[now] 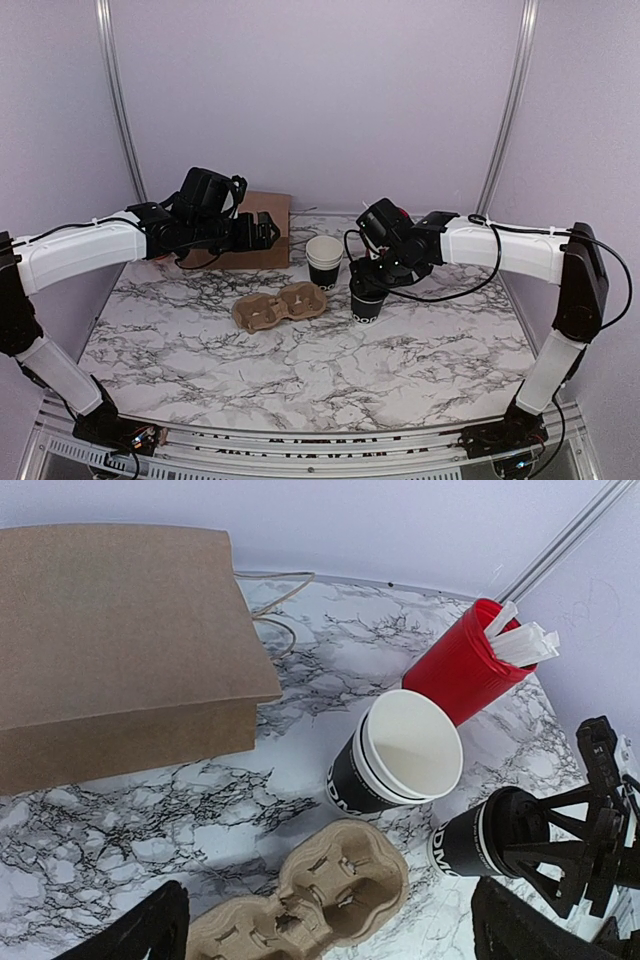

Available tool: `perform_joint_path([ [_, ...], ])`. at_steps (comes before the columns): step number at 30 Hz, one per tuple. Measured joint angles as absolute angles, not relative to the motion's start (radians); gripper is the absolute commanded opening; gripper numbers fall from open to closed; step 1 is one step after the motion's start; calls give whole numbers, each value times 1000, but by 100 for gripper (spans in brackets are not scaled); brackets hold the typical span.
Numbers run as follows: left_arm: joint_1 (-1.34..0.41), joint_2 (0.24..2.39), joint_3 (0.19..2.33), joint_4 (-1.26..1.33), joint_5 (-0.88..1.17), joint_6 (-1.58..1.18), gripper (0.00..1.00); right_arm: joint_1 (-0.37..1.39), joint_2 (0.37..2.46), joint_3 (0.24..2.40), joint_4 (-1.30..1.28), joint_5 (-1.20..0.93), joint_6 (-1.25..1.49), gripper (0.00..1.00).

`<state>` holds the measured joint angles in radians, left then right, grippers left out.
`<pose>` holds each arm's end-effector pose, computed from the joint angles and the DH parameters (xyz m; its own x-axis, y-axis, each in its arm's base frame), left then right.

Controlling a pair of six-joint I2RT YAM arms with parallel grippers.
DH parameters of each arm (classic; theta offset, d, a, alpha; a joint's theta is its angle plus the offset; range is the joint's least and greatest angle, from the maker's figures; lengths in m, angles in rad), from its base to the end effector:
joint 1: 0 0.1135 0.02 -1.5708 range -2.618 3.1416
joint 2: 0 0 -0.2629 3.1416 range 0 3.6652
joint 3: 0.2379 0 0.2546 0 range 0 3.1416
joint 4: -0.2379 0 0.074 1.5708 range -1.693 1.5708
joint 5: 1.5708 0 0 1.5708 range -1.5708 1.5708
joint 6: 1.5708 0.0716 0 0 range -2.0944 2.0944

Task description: Pack the takeout coffee

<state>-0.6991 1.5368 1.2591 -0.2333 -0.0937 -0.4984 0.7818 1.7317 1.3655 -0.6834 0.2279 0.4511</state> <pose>0.3045 -0.2473 0.2951 -0.6052 -0.1129 -0.7880 0.3290 0.8659 -0.3768 0.2855 0.2606 0.2158 -0.8183 -0.2139 -0.5335 -0.2775 0.9599 0.0407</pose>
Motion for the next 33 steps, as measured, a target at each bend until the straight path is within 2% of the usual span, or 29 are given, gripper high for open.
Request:
perform_joint_path([
  [9, -699, 1537, 1259, -233, -87, -510, 99, 782, 1732, 1364, -686, 237, 453, 73],
  [23, -699, 1539, 1259, -233, -83, -514, 99, 768, 1694, 1324, -706, 295, 467, 73],
  [33, -699, 1559, 1261, -229, -65, -517, 99, 583, 1535, 1153, -693, 297, 463, 73],
])
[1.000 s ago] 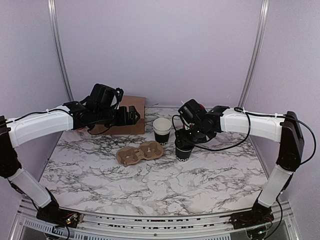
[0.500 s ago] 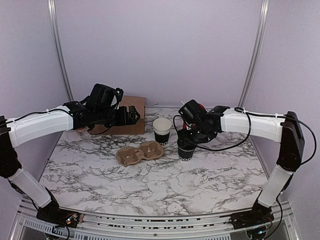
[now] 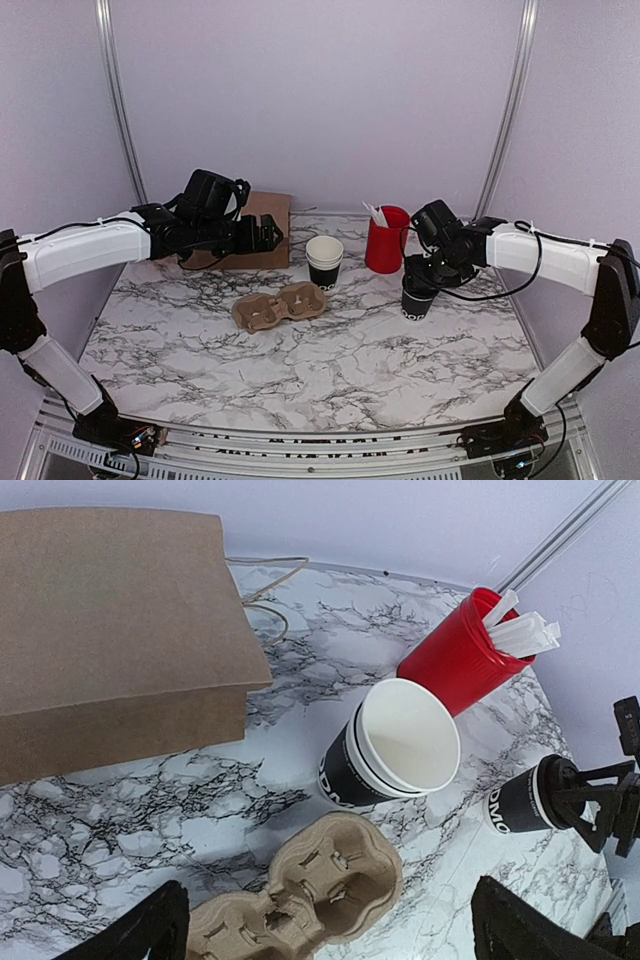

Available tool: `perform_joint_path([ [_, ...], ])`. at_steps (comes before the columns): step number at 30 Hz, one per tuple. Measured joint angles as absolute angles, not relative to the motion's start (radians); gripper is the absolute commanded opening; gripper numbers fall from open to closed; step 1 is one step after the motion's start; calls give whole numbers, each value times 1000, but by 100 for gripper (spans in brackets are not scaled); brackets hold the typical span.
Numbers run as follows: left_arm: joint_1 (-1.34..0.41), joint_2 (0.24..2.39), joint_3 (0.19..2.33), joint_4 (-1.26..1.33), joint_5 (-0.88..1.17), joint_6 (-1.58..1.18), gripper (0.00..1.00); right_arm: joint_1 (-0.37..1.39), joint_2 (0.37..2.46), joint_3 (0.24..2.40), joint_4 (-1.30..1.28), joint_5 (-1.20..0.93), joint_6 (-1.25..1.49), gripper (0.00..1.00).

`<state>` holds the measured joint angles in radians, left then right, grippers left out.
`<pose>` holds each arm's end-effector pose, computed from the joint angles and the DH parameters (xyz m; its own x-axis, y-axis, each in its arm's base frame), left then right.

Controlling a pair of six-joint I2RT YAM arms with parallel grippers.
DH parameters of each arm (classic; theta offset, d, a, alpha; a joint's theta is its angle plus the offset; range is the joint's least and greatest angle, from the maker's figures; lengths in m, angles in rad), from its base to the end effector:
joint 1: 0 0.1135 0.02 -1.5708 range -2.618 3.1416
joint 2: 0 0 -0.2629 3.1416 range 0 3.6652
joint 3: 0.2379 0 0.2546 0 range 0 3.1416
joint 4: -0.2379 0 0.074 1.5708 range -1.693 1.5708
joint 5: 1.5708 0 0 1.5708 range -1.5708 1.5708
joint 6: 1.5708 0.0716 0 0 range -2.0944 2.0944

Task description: Pack the takeout coffee

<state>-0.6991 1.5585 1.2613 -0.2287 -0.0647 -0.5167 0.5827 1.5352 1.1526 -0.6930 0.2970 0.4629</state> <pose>0.3066 -0.2518 0.2883 -0.6302 -0.1142 -0.7680 0.3313 0.8550 -0.3990 0.2873 0.1643 0.2142 -0.8405 -0.0425 -0.5402 -0.0388 0.9991 -0.0182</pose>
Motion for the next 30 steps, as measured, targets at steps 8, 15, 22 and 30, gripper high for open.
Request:
perform_joint_path([
  [8, -699, 1562, 1267, -228, -60, -517, 99, 354, 1438, 1050, -653, 282, 416, 73],
  [15, -699, 1562, 1267, -228, -60, -517, 99, 176, 1396, 998, -609, 241, 365, 73],
  [22, -699, 1562, 1267, -228, -61, -517, 99, 87, 1380, 977, -578, 210, 335, 73],
  [30, -699, 1562, 1267, -228, -61, -517, 99, 79, 1375, 971, -572, 203, 323, 81],
])
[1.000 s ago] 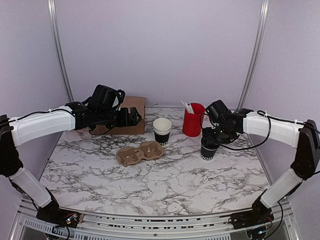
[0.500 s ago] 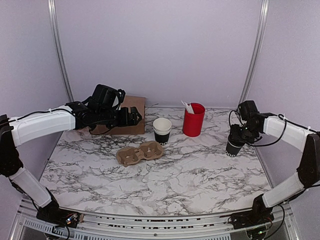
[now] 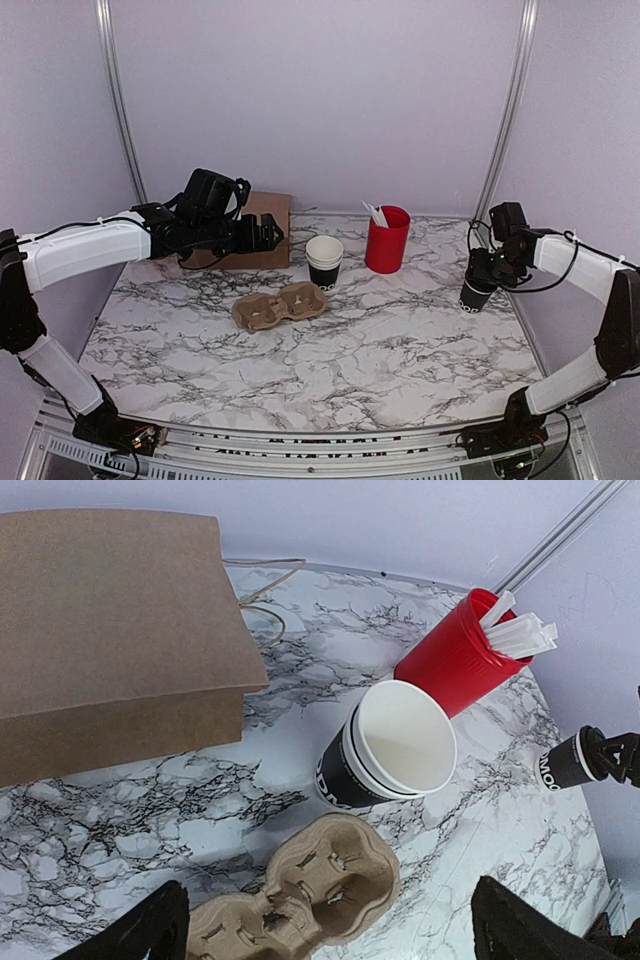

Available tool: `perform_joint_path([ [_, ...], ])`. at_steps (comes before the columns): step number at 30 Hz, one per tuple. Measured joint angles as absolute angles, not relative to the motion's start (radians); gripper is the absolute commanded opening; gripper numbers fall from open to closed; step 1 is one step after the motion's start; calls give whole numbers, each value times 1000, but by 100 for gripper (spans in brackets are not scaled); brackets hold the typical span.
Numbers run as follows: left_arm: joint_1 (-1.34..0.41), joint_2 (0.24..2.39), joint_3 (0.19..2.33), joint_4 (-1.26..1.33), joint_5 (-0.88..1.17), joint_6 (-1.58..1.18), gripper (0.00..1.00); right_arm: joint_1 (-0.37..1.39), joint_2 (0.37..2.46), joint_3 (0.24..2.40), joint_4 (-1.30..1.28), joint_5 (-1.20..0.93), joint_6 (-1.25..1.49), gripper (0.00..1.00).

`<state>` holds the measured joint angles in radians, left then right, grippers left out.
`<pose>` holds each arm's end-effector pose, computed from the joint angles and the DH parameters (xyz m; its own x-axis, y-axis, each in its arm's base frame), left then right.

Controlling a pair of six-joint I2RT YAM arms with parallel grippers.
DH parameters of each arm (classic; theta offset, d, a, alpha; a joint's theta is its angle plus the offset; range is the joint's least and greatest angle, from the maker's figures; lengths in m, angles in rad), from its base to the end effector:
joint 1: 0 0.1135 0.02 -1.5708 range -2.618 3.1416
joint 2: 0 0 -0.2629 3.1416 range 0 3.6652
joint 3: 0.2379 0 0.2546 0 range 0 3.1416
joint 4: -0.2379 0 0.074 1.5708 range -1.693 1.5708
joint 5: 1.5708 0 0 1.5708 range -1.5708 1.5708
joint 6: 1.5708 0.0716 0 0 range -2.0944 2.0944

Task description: Pack the takeout coffee

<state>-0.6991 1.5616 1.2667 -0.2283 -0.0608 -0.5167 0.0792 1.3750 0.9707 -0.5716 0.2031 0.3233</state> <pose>0.3073 -0.2527 0.2892 -0.6299 -0.1146 -0.7681 0.3345 0.8526 -0.4015 0.3009 0.0094 0.2098 -0.7716 0.2509 -0.5845 0.2957 0.9551 0.0196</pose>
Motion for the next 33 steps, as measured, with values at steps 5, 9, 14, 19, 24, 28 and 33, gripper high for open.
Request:
perform_joint_path([
  [5, -699, 1562, 1267, -228, -61, -517, 99, 79, 1372, 967, -569, 200, 321, 94],
  [9, -699, 1562, 1267, -228, -60, -517, 99, 78, 1372, 964, -569, 201, 319, 100],
  [14, -699, 1562, 1267, -228, -60, -517, 99, 78, 1361, 964, -586, 200, 318, 100],
  [19, -699, 1562, 1267, -228, -60, -517, 99, 78, 1356, 964, -595, 199, 318, 100],
  [24, -699, 1562, 1267, -228, -60, -517, 99, 78, 1354, 964, -599, 199, 318, 100],
  [28, -699, 1562, 1267, -228, -60, -517, 99, 78, 1346, 964, -604, 199, 319, 100],
  [33, -699, 1562, 1267, -228, -60, -517, 99, 78, 1339, 966, -611, 199, 320, 100],
])
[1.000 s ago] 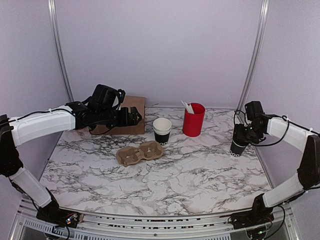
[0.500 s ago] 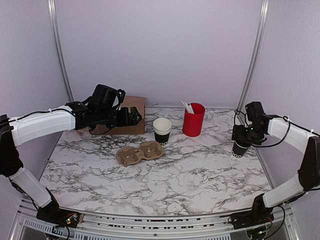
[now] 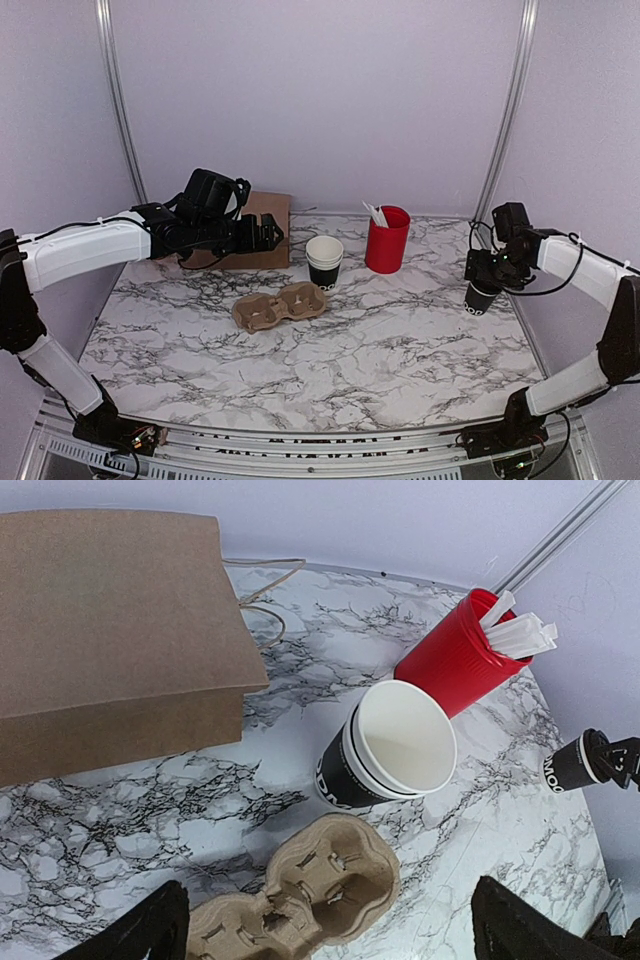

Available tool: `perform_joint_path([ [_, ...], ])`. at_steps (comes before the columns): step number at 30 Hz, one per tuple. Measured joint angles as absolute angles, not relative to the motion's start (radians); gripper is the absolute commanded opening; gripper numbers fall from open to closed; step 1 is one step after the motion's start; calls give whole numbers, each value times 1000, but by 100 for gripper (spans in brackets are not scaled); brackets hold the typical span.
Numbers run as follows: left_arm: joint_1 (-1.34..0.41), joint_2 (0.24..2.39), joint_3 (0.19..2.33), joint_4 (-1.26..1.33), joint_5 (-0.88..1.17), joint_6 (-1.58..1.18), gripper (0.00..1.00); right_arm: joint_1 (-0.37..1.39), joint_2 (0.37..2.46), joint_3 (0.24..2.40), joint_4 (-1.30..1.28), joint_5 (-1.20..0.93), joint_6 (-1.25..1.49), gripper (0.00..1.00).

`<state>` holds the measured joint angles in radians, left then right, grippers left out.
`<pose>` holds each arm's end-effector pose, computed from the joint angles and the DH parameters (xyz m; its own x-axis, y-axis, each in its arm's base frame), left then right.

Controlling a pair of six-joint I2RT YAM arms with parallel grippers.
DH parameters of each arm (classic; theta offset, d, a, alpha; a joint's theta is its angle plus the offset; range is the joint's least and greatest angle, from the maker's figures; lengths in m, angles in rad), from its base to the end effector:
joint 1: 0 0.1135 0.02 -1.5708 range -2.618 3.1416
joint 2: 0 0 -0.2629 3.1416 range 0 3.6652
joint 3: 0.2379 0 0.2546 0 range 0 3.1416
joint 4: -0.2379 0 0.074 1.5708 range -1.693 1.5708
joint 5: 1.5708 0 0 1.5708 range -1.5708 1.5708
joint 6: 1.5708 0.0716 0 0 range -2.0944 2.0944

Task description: Pack the takeout coffee

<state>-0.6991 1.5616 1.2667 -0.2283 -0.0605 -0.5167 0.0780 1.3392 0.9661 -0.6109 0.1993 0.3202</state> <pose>0.3073 -0.2527 0.2892 -0.6300 -0.1145 -0.7681 0.3347 0.8524 -0.4017 0.2920 0.0086 0.2150 -0.7776 0.2487 -0.5774 0.2926 0.9561 0.0178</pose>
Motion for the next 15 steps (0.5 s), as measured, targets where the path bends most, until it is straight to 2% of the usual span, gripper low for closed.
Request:
perform_joint_path([
  [15, -699, 1562, 1267, -228, -60, -517, 99, 78, 1294, 1020, -659, 223, 316, 100],
])
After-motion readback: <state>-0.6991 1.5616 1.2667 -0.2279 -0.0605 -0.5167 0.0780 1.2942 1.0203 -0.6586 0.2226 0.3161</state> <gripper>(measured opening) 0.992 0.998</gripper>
